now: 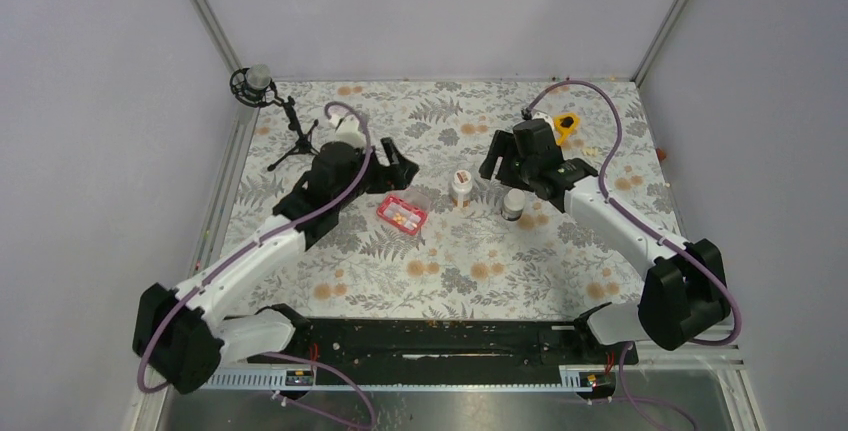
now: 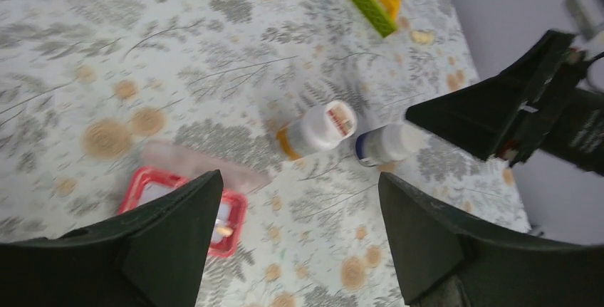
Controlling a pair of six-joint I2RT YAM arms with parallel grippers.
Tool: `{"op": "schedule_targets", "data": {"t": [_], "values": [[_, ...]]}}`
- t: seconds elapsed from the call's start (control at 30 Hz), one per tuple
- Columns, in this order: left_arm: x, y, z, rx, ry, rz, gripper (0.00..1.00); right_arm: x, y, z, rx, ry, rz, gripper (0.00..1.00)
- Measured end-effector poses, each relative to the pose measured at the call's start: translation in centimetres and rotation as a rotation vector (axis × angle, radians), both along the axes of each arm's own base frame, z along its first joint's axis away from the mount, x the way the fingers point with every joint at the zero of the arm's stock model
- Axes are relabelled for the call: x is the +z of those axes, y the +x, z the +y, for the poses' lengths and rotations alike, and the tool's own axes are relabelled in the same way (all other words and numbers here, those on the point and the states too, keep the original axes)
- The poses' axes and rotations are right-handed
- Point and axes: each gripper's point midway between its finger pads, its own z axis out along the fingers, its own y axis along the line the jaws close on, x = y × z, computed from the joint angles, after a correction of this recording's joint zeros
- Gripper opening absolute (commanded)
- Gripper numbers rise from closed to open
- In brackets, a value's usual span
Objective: Sort the pills into containers
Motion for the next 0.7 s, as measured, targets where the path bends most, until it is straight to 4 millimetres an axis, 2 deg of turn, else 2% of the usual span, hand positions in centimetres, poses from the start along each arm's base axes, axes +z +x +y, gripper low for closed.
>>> {"op": "schedule_targets", "data": {"t": [0.13,0.23,0.3,0.53,0.7], "values": [[1.4,1.6,-3.8,-0.128,-0.028,0.046,0.67,0.0,-0.3,2.0,-0.003,0.131,0.050,0.67],[0.4,2.1,-6.0,-0.209,-0.051,0.098,0.56,-0.7,-0.3,3.4,0.001,0.203,0.098,0.60],[-1.2,2.3,-7.5,-0.262,-0.063,0.158,0.48,-1.5,-0.3,4.2,0.000,0.242,0.139,0.57],[-6.5,2.5,-10.6,-0.367,-0.095,0.323,0.46,-2.7,-0.4,5.2,-0.006,0.292,0.198,0.50],[-6.8,2.9,-11.4,-0.381,-0.126,0.338,0.44,-3.1,-0.2,5.3,-0.008,0.290,0.205,0.44]]}}
